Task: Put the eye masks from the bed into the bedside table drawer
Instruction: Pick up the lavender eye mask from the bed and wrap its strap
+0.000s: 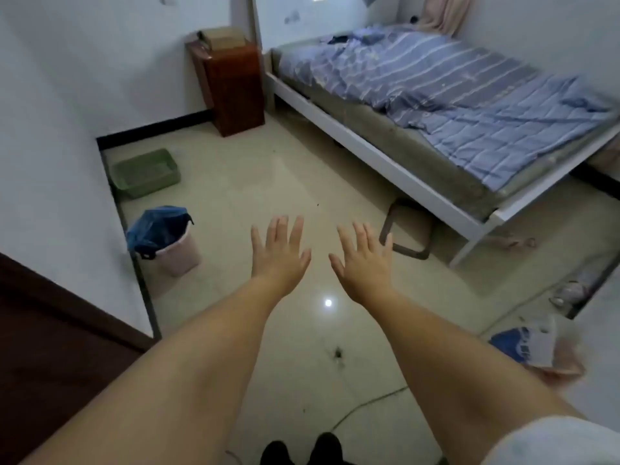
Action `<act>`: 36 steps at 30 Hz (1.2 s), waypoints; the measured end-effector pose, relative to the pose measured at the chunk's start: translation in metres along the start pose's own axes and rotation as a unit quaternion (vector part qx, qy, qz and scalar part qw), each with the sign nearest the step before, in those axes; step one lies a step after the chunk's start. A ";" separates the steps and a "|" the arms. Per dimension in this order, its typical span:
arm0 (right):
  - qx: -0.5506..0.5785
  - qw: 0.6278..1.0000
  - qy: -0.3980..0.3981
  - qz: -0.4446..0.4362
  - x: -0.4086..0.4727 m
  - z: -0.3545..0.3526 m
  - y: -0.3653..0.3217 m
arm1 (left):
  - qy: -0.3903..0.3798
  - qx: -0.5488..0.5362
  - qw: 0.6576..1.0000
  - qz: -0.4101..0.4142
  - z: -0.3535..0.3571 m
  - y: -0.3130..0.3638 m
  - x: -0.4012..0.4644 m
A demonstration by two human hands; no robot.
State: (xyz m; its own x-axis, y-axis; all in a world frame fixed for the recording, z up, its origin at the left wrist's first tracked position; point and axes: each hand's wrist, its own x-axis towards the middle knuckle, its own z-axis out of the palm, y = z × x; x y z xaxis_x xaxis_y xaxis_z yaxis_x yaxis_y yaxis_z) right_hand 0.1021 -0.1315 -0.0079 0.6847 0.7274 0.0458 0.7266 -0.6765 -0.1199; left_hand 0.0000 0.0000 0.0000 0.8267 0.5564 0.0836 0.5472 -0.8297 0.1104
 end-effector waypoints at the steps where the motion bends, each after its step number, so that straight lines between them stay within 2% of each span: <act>1: 0.002 0.999 -0.036 0.014 -0.011 0.011 0.000 | -0.037 0.000 0.999 -0.023 0.010 -0.001 -0.011; 6: 0.020 0.988 -0.149 0.038 -0.068 0.078 0.010 | -0.134 0.002 0.989 -0.066 0.076 -0.013 -0.068; 10: 0.010 0.978 -0.209 0.025 -0.085 0.108 0.013 | -0.181 0.001 0.980 -0.087 0.106 -0.015 -0.099; 16: -0.002 0.970 -0.243 0.014 -0.045 0.119 0.018 | -0.199 -0.017 0.974 -0.111 0.121 -0.017 -0.083; 20: -0.020 0.966 -0.258 0.008 0.019 0.131 0.016 | -0.188 -0.030 0.974 -0.121 0.127 -0.042 -0.022; 25: -0.026 0.969 -0.246 0.012 0.139 0.139 0.006 | -0.173 -0.024 0.980 -0.098 0.131 -0.091 0.093; 32: 0.002 0.975 -0.213 0.065 0.306 0.114 -0.015 | -0.156 -0.013 0.986 -0.058 0.108 -0.157 0.271; 36: 0.006 0.975 -0.199 0.096 0.393 0.106 -0.006 | -0.148 -0.016 0.988 -0.030 0.107 -0.173 0.368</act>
State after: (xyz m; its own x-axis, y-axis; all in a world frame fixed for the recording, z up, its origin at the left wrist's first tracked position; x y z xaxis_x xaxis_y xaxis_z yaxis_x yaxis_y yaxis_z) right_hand 0.3605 0.1703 -0.0943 0.7304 0.5761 -0.3669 0.5845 -0.8052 -0.1006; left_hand 0.2234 0.3430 -0.0946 0.7972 0.5631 -0.2178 0.5963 -0.7909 0.1376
